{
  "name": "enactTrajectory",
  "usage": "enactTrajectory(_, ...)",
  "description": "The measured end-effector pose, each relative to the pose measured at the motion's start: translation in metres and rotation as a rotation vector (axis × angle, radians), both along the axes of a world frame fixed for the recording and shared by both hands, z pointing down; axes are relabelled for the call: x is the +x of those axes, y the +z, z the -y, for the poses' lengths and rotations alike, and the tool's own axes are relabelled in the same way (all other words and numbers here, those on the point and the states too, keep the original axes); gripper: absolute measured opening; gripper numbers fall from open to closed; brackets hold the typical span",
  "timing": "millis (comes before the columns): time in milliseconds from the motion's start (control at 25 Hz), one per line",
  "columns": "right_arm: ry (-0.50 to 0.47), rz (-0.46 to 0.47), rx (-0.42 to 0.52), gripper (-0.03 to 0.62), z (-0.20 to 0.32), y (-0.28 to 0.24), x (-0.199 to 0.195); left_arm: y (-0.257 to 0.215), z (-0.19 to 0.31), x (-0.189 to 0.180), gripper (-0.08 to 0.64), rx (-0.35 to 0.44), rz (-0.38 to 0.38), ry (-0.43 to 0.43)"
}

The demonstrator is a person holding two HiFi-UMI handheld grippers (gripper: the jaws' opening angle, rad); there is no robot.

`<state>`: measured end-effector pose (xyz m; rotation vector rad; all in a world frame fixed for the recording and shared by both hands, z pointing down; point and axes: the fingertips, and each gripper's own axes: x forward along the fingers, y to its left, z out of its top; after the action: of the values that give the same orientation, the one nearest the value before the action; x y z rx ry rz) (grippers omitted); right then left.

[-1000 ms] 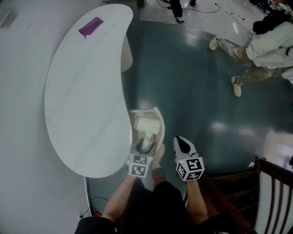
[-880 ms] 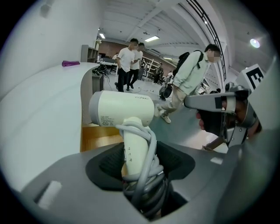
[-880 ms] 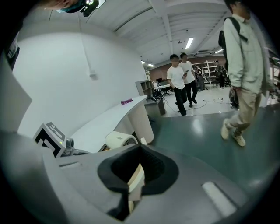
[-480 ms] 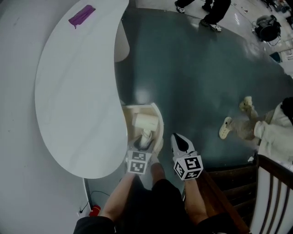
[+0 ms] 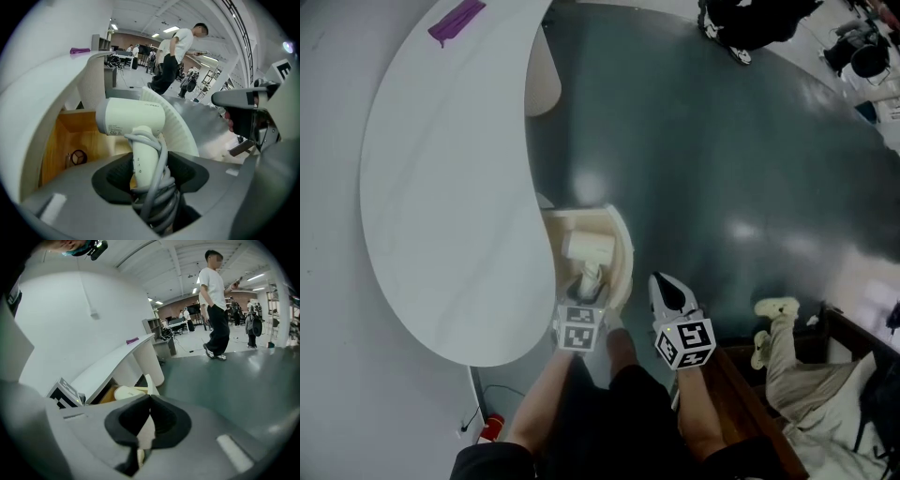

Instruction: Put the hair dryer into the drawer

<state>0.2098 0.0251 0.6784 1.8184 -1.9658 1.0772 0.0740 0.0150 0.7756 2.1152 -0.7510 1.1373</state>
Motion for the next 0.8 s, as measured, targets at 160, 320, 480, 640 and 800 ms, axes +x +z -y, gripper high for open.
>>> enactTrajectory(160, 0.000, 0.005, -0.012, 0.003, -0.004, 0.011, 0.000, 0.018, -0.009, -0.002, 0.242, -0.043, 0.010, -0.005)
enactTrajectory(320, -0.003, 0.014, -0.024, 0.003, -0.004, 0.015, -0.001, 0.025, -0.002, 0.000, 0.242, -0.051, 0.026, -0.006)
enactTrajectory(480, 0.000, 0.020, -0.035, 0.003, -0.005, 0.021, -0.001, 0.037, 0.002, -0.002, 0.242, -0.067, 0.047, -0.007)
enactTrajectory(640, 0.005, 0.024, -0.035, 0.003, -0.008, 0.025, -0.001, 0.044, 0.005, -0.003, 0.242, -0.066, 0.063, -0.012)
enactTrajectory(800, 0.009, 0.029, -0.038, 0.003, -0.008, 0.026, 0.002, 0.047, 0.010, 0.000, 0.242, -0.069, 0.081, -0.018)
